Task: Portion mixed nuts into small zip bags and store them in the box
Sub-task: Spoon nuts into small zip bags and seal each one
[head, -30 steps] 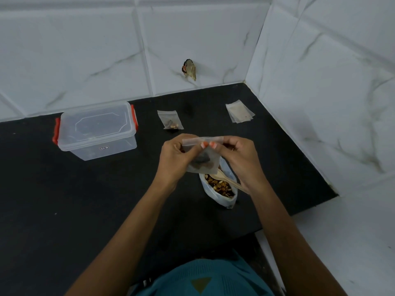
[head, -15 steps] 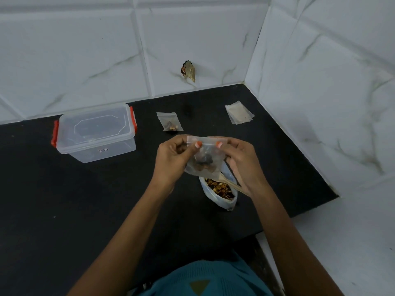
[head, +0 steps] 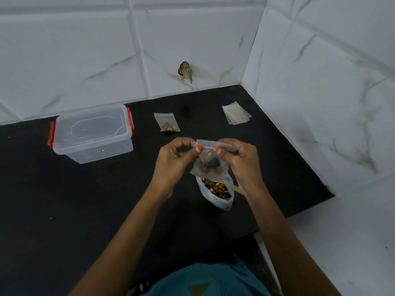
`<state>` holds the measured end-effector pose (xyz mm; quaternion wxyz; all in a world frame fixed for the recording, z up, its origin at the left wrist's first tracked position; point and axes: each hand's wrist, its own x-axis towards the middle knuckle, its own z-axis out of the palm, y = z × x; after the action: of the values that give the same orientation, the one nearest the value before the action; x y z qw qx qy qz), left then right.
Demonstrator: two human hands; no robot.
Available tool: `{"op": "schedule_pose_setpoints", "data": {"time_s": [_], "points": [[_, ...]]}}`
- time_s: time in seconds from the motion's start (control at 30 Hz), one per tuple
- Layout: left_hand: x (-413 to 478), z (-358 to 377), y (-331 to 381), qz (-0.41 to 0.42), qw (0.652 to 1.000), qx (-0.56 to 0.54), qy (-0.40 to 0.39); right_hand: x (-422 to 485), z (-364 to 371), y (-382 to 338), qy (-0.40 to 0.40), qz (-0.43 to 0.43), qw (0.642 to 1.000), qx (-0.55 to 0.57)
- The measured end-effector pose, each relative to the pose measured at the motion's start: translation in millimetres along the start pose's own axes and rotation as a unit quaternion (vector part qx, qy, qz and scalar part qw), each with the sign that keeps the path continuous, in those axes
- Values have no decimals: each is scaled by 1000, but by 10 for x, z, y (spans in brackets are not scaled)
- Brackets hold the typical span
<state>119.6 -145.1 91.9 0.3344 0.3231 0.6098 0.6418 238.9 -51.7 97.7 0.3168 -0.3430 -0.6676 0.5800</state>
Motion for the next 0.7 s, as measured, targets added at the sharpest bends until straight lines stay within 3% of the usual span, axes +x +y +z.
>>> {"op": "schedule_pose_setpoints", "data": {"time_s": [0.27, 0.47, 0.7], "points": [[0, 25, -10, 10, 998, -36, 53, -9, -43, -27, -47, 69, 991, 109], [6, 25, -35, 7, 999, -32, 27, 51, -61, 63, 9, 65, 995, 81], [105, 69, -75, -28, 997, -76, -3, 183, -59, 95, -9, 62, 994, 86]]}}
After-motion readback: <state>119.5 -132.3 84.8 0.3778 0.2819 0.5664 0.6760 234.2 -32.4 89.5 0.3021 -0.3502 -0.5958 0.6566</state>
